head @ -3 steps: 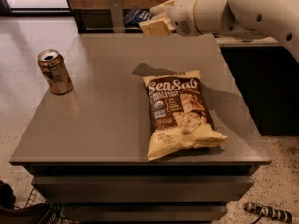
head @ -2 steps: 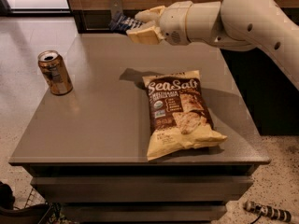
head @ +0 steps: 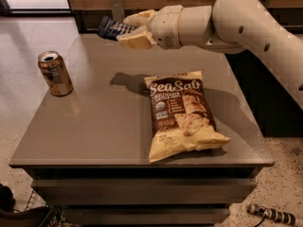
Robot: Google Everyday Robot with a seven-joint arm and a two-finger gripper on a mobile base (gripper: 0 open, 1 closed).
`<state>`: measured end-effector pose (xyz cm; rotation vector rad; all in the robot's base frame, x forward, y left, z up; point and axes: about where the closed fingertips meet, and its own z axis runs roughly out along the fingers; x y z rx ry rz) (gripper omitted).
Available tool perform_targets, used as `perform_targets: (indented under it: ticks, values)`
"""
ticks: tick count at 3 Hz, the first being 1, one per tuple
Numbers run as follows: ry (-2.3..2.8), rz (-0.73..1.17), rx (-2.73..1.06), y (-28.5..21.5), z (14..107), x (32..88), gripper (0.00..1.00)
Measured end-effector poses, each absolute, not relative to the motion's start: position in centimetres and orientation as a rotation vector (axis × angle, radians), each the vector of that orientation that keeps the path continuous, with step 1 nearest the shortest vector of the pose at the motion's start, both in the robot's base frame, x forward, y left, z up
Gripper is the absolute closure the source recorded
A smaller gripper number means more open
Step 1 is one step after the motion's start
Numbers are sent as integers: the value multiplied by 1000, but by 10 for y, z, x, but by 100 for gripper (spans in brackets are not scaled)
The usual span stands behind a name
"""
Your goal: Move rxbar blueberry near orange can
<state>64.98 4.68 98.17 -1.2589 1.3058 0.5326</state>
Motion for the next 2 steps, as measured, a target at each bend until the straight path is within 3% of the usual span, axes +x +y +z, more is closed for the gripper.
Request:
perform_targets:
  ticks: [2]
  values:
    - [1462,478,-1359,120,936,639,100]
